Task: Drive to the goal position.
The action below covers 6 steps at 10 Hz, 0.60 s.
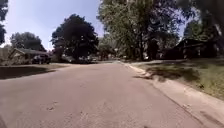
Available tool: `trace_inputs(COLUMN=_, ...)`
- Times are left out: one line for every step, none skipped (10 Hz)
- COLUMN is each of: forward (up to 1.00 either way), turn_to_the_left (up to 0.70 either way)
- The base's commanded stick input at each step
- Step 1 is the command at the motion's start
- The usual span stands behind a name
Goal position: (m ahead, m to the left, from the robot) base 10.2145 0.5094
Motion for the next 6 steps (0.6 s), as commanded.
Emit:
trace_inputs(forward=0.5, turn_to_the_left=0.0)
trace_inputs(forward=0.5, turn_to_the_left=0.0)
trace_inputs(forward=0.5, turn_to_the_left=0.0)
trace_inputs(forward=0.5, turn_to_the_left=0.0)
trace_inputs(forward=0.5, turn_to_the_left=0.0)
trace_inputs(forward=0.5, turn_to_the_left=0.0)
